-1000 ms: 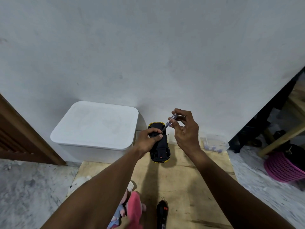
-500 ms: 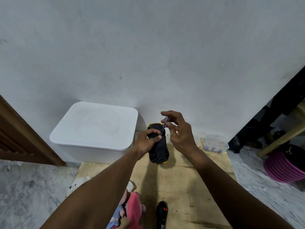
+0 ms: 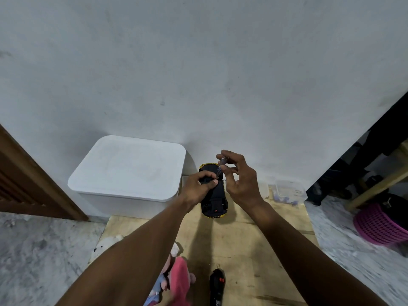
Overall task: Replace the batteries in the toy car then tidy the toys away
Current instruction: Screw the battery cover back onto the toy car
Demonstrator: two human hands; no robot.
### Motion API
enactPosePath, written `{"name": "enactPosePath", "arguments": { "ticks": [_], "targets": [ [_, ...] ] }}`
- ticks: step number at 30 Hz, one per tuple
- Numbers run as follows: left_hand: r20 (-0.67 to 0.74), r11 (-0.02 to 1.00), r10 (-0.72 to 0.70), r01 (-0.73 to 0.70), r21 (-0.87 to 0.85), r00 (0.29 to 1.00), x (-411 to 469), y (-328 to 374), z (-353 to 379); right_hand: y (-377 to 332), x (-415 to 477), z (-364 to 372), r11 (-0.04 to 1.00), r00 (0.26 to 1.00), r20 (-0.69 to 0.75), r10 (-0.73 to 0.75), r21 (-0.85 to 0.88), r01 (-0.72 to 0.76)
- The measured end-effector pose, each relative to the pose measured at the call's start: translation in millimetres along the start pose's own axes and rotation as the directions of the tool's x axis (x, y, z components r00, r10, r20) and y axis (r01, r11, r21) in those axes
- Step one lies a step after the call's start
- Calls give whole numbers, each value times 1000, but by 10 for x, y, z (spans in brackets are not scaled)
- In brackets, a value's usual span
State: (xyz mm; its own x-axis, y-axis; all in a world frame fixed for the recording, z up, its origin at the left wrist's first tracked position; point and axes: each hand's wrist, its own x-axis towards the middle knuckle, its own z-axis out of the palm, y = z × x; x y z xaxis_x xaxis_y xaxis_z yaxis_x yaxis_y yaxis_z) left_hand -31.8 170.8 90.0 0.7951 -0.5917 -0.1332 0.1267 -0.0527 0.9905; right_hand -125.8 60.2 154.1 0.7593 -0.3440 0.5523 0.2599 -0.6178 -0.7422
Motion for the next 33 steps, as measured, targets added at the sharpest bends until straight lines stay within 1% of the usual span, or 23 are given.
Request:
{"name": "enactPosePath", "arguments": {
  "ticks": [3,5,7,9,12,15,17,21,24,26,29,31,33],
  "targets": [
    [-11,1000,-16,16,-4,1000,0,6,-7,-13,-16,40,999,1000,-8,-29,17,29],
    [-17,1000,-21,21,6,1000,-5,12,-11,-7,-15,47,997,998,14,-56,46,55],
    [-30,1000,-22,22,2,999,-18,27,-19,-10,-4,50,997,1000,15,-25,69,24],
    [-39,1000,-31,30,-5,999,-29,43,-22,-8,20,51,997,1000,-25,18,76,-16],
    [-46,999,-47,46,-14,998,-42,67,-19,15,41,29,998,997,-77,-9,69,14],
    [-41,998,-63,62,-33,997,-60,73,-14,8,49,-3,996,1000,-14,-4,94,5],
    [-51,997,-71,69,-33,996,-64,80,-17,-8,52,12,996,1000,-5,8,86,-7],
    [-43,997,-73,72,-14,996,-62,112,-29,40,55,25,995,995,-61,-81,45,84],
    [-28,997,-77,77,-3,997,-91,114,-44,24,63,9,996,1000,-9,-24,87,25],
    [-18,997,-74,74,-7,997,-105,108,-53,4,68,13,995,1000,-13,24,97,-23],
    [14,997,-77,78,-8,997,-124,111,-67,31,68,0,997,998,-59,3,77,1],
    [38,996,-82,83,-14,996,-137,110,-73,45,63,-19,996,999,-29,-20,84,23],
    [45,996,-87,88,-24,995,-149,116,-74,48,65,-23,995,1000,17,3,102,-5]
  ]
}}
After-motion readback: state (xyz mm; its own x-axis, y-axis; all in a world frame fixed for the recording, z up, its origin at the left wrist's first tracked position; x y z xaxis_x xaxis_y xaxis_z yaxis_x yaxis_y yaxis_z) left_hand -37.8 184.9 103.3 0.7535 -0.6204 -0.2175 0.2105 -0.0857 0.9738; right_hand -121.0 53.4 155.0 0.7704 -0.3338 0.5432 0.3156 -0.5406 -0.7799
